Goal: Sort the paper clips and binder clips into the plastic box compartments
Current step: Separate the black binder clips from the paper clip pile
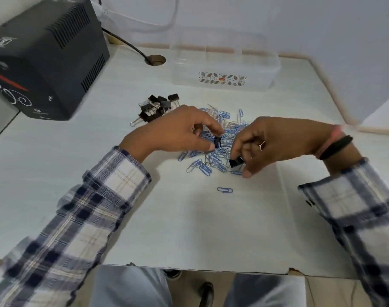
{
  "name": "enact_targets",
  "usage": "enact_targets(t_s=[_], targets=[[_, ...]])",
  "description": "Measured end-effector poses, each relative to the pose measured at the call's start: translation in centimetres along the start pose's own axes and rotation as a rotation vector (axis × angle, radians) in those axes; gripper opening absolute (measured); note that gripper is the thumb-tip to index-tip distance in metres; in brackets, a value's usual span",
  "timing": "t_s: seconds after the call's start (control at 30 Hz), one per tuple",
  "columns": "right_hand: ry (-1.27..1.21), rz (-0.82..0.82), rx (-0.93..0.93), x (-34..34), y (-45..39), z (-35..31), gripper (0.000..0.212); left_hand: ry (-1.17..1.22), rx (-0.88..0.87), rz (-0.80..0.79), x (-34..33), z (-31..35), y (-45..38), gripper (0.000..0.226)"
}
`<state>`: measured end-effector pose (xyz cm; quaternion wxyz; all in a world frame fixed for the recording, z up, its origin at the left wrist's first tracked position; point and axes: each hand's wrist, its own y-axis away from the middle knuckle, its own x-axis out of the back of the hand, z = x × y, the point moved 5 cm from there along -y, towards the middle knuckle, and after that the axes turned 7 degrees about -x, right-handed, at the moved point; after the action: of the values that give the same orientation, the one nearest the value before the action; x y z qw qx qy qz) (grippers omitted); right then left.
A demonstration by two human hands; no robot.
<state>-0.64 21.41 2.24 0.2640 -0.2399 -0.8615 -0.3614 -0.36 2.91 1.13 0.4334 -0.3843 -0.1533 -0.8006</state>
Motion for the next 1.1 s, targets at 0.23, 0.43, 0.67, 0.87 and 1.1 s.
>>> enact_targets(t_s=[0.23,0.43,0.67,0.87,1.1], targets=[[-0.037,0.159,0.076,0.2,-0.8,0.7,0.019,-0.028,0.008,0.053,-0.9,-0.6,-0.4,0.037],[-0.05,0.245,0.182,0.5,-0.1,0.9,0.01,0.009,-0.062,0.114,-1.7,-0.3,-0.7,0.026],[-0.122,0.273,0.172,1.1,0.1,1.5,0.016,-0.015,-0.086,0.128,-2.2,-0.4,-1.0,0.035],[0.006,0.291,0.203,0.2,-0.6,1.3,0.019,-0.047,-0.111,0.152,-2.1,0.0,-1.0,0.021],[-0.017,0.373,0.23,0.9,0.0,0.9,0.012,0.242,0.035,0.324,-0.6,-0.7,-0.5,0.016]])
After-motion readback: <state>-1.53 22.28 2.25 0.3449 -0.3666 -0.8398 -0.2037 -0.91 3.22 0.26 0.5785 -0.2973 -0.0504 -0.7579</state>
